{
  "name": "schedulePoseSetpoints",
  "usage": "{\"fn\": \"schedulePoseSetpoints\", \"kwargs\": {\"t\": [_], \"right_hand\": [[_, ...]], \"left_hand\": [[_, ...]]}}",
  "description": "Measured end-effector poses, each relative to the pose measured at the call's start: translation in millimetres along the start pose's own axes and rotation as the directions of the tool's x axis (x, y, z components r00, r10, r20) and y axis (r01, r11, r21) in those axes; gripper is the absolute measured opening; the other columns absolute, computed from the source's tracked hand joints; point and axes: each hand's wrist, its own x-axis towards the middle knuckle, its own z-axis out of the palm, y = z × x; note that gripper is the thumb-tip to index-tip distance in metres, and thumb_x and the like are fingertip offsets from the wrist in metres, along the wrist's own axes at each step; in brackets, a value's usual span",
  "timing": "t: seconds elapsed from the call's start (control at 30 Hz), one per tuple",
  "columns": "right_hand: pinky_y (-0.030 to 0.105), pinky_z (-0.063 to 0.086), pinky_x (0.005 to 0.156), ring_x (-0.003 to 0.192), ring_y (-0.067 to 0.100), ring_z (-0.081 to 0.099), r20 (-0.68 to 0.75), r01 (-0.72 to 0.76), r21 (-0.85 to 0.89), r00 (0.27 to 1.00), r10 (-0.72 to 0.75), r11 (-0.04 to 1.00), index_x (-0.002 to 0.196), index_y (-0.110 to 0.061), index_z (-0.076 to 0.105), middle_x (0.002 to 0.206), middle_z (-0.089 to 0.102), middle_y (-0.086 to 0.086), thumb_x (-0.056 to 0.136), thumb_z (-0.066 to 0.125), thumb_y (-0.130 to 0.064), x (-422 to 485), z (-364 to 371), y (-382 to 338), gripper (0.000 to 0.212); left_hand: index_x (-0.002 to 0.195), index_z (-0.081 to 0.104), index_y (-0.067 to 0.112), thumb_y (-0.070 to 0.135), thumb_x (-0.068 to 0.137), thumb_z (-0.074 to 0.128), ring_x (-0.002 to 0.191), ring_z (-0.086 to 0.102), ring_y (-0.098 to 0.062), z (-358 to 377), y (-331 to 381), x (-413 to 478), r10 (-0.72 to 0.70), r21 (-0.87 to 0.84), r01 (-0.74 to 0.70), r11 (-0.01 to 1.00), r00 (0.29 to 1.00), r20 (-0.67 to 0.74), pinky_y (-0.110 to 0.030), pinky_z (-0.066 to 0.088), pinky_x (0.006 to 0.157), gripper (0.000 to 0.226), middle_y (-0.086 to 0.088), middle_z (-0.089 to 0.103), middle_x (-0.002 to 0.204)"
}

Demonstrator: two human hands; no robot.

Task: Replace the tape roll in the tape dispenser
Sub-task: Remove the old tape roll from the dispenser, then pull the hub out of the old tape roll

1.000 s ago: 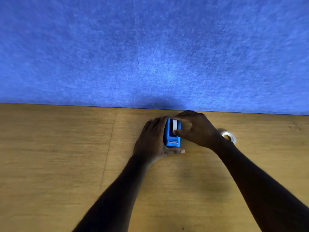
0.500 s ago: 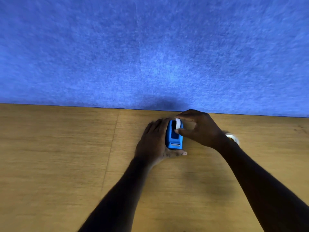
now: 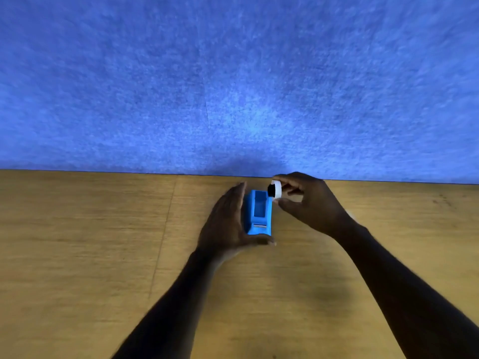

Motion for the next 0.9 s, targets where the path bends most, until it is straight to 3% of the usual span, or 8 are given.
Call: {"fn": "schedulePoseSetpoints", "kwargs": {"t": [0.13,0.2,0.27,0.37,0.47,0.6,0.77,0.9], "right_hand": [[0.015,0.055,0.078,0.09,-0.002,0.066,0.022,-0.068,0.04,0.997,0.067,0.997,0.127,-0.018,0.062,0.105,0.066,-0.009,0.079,0.079,-0.011,-13.0,-12.2,6.0,0.051],[0.007,0.051,0.069,0.087,-0.01,0.065,0.034,-0.128,0.095,0.991,0.126,0.987,0.124,-0.024,0.06,0.104,0.064,-0.019,0.078,0.08,-0.013,-18.1,-17.1,7.7,0.051],[0.008,0.05,0.064,0.084,-0.007,0.068,0.029,-0.178,0.151,0.984,0.176,0.972,0.116,-0.03,0.059,0.106,0.065,-0.021,0.078,0.08,-0.014,-22.5,-20.7,7.9,0.046],[0.009,0.05,0.062,0.081,-0.003,0.07,0.01,-0.186,0.218,0.982,0.188,0.958,0.106,-0.035,0.06,0.109,0.067,-0.016,0.079,0.079,-0.011,-29.8,-24.4,6.0,0.041],[0.008,0.048,0.062,0.08,-0.001,0.071,0.014,-0.194,0.301,0.98,0.199,0.934,0.103,-0.036,0.063,0.106,0.069,-0.016,0.08,0.077,-0.006,-36.0,-29.4,3.5,0.04],[0.01,0.049,0.067,0.087,0.001,0.072,0.027,-0.193,0.335,0.98,0.196,0.922,0.107,-0.038,0.065,0.105,0.07,-0.026,0.083,0.074,-0.006,-43.3,-37.0,0.8,0.041],[0.047,0.054,0.087,0.096,0.026,0.071,0.03,-0.168,0.289,0.986,0.167,0.943,0.118,-0.036,0.067,0.105,0.076,-0.008,0.087,0.07,-0.011,-47.5,-43.3,-2.4,0.04],[0.05,0.054,0.09,0.094,0.021,0.071,-0.008,-0.144,0.335,0.988,0.156,0.931,0.11,-0.029,0.072,0.101,0.076,0.003,0.09,0.064,-0.006,-51.6,-47.6,-5.4,0.031]], "left_hand": [[0.145,0.044,0.003,0.061,0.093,0.043,0.135,0.045,-0.022,-6.4,9.6,-13.9,0.021,-0.079,-0.05,0.996,0.942,-0.334,-0.022,0.032,0.111,0.078,-0.014,0.051,0.145],[0.133,0.057,0.003,0.033,0.098,0.048,0.123,0.056,-0.024,-7.4,22.2,-13.2,0.028,-0.069,-0.07,0.995,0.875,-0.484,-0.016,0.037,0.106,0.047,-0.013,0.063,0.131],[0.122,0.066,0.003,0.009,0.095,0.055,0.11,0.066,-0.024,-8.4,40.9,-6.0,0.039,-0.093,-0.105,0.99,0.843,-0.537,-0.026,0.05,0.097,0.03,-0.01,0.07,0.119],[0.113,0.071,0.003,0.004,0.091,0.06,0.097,0.07,-0.016,-8.8,66.7,6.1,0.075,-0.152,-0.174,0.973,0.86,-0.505,-0.03,0.055,0.084,0.025,-0.009,0.075,0.108],[0.12,0.069,0.004,0.003,0.092,0.063,0.099,0.069,-0.014,-2.1,78.7,10.4,0.079,-0.21,-0.17,0.963,0.92,-0.383,-0.026,0.055,0.085,0.029,-0.009,0.074,0.114],[0.129,0.066,0.013,0.008,0.096,0.06,0.11,0.067,-0.012,4.4,83.8,8.5,-0.098,-0.448,0.026,0.894,0.985,-0.14,-0.022,0.053,0.093,0.034,-0.004,0.072,0.122],[0.121,0.072,0.022,0.018,0.095,0.065,0.099,0.073,-0.014,11.7,91.2,6.3,-0.181,-0.624,0.078,0.778,0.978,-0.103,-0.024,0.051,0.082,0.027,0.008,0.076,0.101],[0.109,0.076,0.015,0.012,0.09,0.071,0.098,0.074,-0.021,14.7,99.6,8.9,-0.269,-0.752,0.123,0.648,0.96,-0.075,-0.04,0.056,0.091,0.02,-0.004,0.079,0.099]]}}
